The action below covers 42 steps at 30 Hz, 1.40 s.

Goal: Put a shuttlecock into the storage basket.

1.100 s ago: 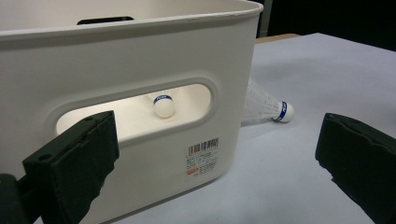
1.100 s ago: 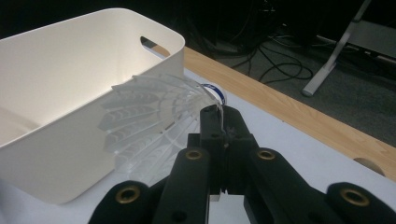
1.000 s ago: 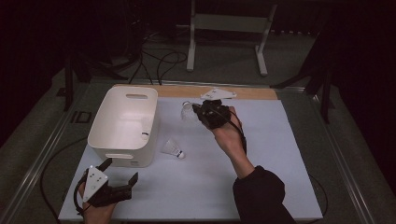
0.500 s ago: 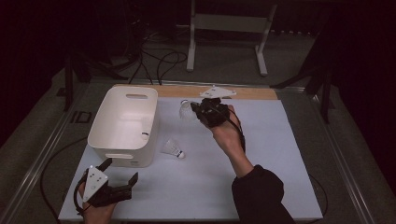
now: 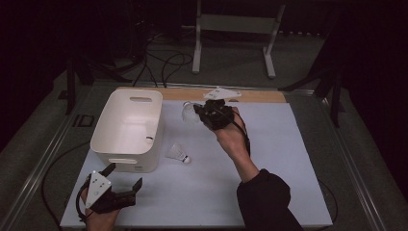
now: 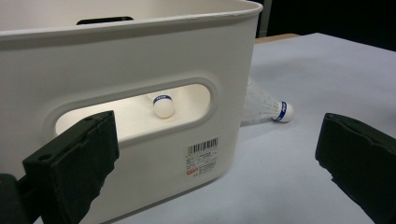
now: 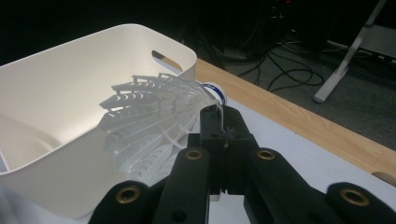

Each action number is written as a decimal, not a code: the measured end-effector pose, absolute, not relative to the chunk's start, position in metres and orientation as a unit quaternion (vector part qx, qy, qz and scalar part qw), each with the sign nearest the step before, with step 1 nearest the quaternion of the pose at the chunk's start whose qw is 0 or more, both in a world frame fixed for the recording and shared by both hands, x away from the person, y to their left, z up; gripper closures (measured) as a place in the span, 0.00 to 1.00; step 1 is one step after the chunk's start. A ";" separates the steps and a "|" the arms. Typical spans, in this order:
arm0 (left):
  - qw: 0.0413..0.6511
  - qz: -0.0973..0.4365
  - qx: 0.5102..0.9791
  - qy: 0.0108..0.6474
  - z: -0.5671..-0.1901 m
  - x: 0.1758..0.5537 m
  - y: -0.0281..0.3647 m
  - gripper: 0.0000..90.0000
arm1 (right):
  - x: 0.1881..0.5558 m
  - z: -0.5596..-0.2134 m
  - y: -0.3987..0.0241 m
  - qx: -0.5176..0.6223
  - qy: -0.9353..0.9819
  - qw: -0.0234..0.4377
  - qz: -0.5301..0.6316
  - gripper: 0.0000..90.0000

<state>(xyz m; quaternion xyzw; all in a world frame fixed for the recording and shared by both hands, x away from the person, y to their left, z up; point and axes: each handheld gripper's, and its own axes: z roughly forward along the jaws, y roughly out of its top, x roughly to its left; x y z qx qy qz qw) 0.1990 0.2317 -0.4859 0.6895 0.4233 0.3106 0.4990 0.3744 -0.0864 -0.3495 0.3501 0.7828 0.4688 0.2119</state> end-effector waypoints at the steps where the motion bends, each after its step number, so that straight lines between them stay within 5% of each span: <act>1: 0.499 0.310 0.689 0.423 -0.486 0.199 0.232 0.00 | 0.374 -0.349 -0.086 0.350 0.782 0.212 0.470 0.99; 42: 0.500 0.312 0.688 0.424 -0.486 0.199 0.232 0.00 | 0.379 -0.343 -0.074 0.348 0.781 0.200 0.478 0.99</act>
